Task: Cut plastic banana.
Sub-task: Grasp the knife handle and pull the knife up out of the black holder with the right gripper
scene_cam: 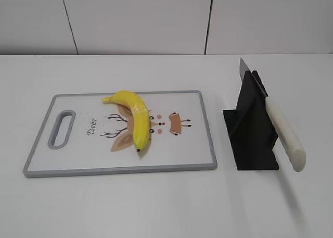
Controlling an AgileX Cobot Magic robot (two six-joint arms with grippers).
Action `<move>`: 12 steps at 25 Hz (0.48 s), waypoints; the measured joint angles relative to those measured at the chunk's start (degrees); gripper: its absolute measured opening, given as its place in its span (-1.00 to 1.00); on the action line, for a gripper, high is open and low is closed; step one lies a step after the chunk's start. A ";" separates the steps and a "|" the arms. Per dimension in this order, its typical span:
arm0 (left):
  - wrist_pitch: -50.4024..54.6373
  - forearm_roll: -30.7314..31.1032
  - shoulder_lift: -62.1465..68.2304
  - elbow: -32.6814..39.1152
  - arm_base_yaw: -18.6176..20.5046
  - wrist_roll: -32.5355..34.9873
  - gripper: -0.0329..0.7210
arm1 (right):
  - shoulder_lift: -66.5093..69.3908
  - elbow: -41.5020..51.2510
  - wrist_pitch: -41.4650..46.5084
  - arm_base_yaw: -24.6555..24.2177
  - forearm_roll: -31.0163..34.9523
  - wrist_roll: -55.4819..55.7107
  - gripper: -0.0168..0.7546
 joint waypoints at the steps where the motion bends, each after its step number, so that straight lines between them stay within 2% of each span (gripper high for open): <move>1: 0.00 0.04 0.00 0.00 0.00 0.00 0.63 | 0.00 0.00 0.00 0.00 -0.13 0.00 0.46; 5: 0.00 0.04 0.00 0.00 0.00 0.00 0.68 | 1.86 -1.25 -0.69 0.00 -0.37 0.00 0.46; 12: 0.00 0.04 0.00 0.00 0.00 0.00 0.67 | 14.64 -5.88 -2.73 0.00 -1.30 0.00 0.46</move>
